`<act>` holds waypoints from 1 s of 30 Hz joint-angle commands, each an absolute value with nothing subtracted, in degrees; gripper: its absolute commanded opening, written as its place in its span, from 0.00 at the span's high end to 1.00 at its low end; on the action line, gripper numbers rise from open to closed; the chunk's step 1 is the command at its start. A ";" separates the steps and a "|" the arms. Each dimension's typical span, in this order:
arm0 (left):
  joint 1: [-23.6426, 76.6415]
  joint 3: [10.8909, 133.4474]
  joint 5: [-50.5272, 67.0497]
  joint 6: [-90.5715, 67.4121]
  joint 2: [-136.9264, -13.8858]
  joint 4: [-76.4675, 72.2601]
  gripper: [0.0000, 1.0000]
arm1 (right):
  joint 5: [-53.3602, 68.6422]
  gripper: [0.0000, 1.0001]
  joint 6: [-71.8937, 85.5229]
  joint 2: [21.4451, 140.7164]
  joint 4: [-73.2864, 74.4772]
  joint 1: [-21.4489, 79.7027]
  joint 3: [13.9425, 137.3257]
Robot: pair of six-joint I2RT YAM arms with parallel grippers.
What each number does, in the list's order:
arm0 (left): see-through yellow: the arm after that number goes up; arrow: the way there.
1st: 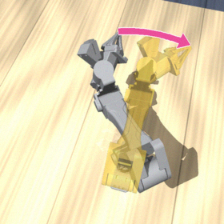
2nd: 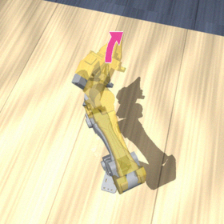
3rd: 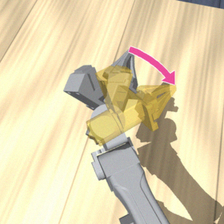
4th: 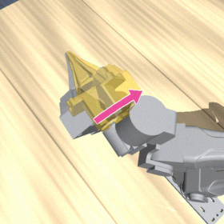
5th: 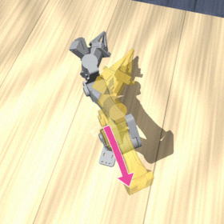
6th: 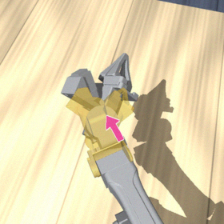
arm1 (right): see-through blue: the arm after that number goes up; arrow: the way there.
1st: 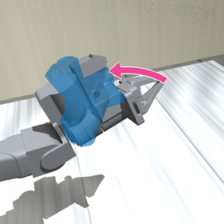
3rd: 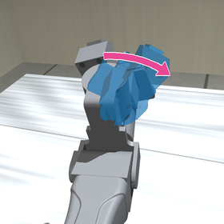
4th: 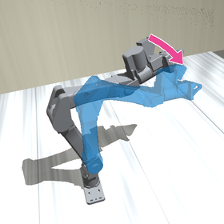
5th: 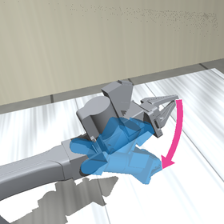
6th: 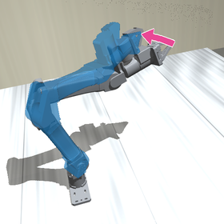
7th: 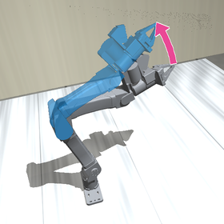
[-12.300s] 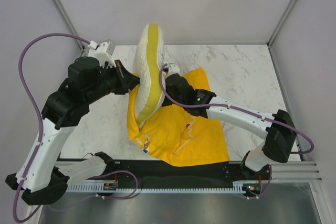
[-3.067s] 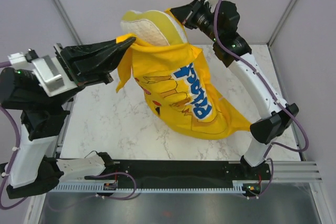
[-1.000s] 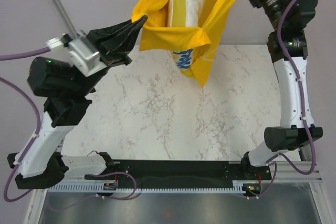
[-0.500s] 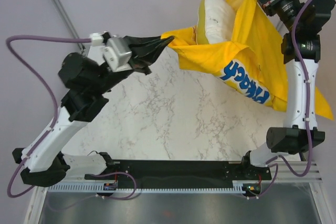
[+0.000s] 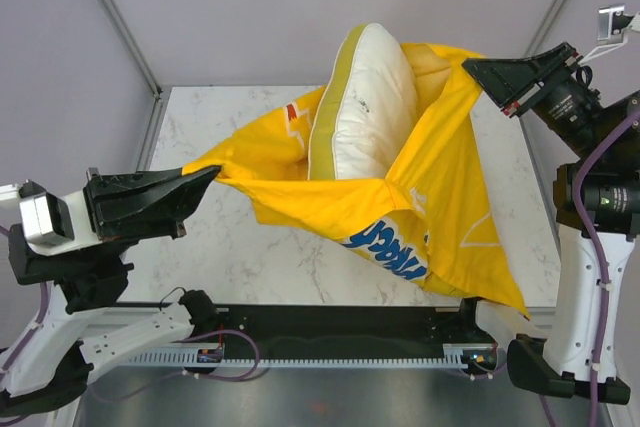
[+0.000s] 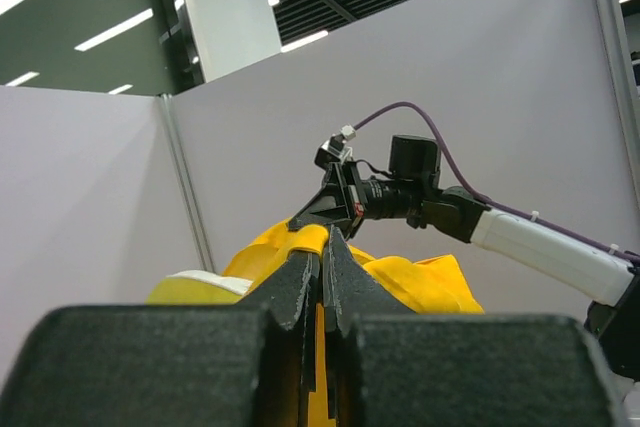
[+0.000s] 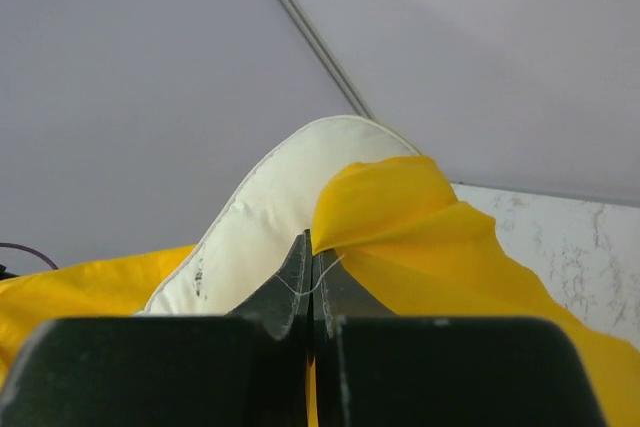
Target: Put the pillow into the pillowcase
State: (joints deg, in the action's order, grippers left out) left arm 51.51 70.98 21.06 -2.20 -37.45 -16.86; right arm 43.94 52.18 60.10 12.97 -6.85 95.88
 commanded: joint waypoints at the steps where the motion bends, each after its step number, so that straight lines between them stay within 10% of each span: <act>1: 51.68 68.82 19.51 -5.54 -36.13 -18.90 0.98 | 45.35 1.00 51.94 60.47 10.46 -6.94 93.70; 11: 51.68 69.61 19.51 -5.54 -34.98 -18.90 0.98 | 46.33 1.00 47.30 62.92 16.96 -2.21 92.64; 22: 51.68 75.92 20.39 -6.77 -44.53 -12.45 0.98 | 26.72 1.00 37.44 78.74 21.11 34.26 90.87; 30: 51.68 106.32 24.35 0.95 -62.82 -7.30 0.98 | 25.93 1.00 34.10 91.73 32.41 49.56 121.70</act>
State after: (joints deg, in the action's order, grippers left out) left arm 51.51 95.92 23.24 -3.31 -59.77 -3.92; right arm 26.61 36.36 91.15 31.48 46.94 109.38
